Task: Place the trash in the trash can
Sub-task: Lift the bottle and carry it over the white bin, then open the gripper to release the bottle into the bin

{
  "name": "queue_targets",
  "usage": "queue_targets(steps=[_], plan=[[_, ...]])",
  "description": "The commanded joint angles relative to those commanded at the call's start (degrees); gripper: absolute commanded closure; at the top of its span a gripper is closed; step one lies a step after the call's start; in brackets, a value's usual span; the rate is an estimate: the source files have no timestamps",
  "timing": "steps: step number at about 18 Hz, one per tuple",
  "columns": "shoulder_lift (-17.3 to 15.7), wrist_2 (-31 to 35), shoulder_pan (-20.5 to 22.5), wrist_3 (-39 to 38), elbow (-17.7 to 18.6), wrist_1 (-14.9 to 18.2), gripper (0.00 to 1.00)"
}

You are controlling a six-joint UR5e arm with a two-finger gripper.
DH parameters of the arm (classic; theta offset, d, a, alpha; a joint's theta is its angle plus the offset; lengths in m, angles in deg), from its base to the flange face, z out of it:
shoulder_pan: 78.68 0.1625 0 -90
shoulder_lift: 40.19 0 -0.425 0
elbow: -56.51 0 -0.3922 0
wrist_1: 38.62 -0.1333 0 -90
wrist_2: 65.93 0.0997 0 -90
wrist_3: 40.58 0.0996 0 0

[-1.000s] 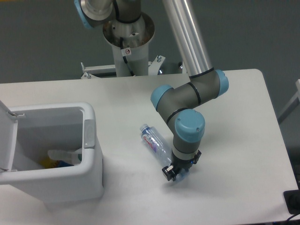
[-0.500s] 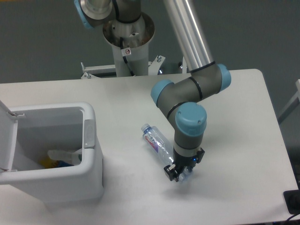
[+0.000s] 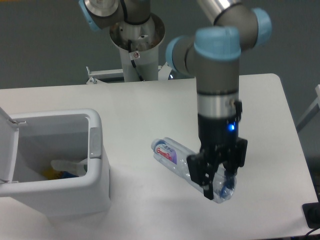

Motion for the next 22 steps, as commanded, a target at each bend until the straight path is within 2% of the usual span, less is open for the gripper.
queue_targets(steps=[3, 6, 9, 11, 13, 15, 16, 19, 22], plan=[[-1.68, -0.28, -3.25, 0.7, -1.5, 0.0, 0.43], [-1.86, -0.19, -10.0, 2.46, -1.85, 0.0, 0.43], [0.23, -0.01, -15.63, 2.9, -1.15, 0.0, 0.42], [1.47, 0.16, -17.93, 4.04, -0.36, 0.0, 0.42], [1.39, 0.08, -18.81, 5.8, 1.66, 0.0, 0.35], [0.78, 0.16, -18.99, 6.94, 2.71, -0.09, 0.09], [0.34, 0.69, -18.99, 7.55, 2.63, 0.0, 0.0], [-0.63, 1.83, -17.33, 7.21, 2.19, 0.26, 0.0], [-1.07, 1.92, -12.42, 7.56, 1.93, 0.17, 0.0]])
